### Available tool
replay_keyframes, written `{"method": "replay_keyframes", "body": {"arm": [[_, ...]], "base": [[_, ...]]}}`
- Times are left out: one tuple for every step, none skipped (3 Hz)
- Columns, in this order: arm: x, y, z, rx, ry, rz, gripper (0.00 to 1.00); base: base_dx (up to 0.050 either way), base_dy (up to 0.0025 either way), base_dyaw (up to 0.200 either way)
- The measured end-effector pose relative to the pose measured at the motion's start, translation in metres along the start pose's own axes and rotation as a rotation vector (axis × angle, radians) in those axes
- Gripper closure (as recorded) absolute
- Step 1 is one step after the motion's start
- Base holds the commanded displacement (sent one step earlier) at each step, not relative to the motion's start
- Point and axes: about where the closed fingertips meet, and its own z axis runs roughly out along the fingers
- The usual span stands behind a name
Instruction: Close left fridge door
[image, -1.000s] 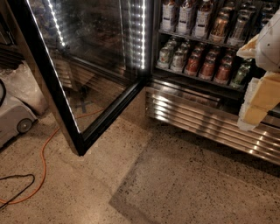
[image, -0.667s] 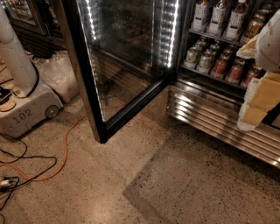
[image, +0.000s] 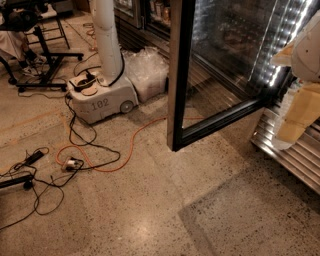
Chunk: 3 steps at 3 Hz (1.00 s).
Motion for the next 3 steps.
{"method": "replay_keyframes", "body": {"arm": [[0.0,0.0,0.0,0.0,0.0,0.0,0.0],[0.0,0.0,0.0,0.0,0.0,0.0,0.0],[0.0,0.0,0.0,0.0,0.0,0.0,0.0]], "base": [[-0.023,-0.00208,0.176],[0.037,0.0025,0.136],[0.05,-0.00007,0.002]]}}
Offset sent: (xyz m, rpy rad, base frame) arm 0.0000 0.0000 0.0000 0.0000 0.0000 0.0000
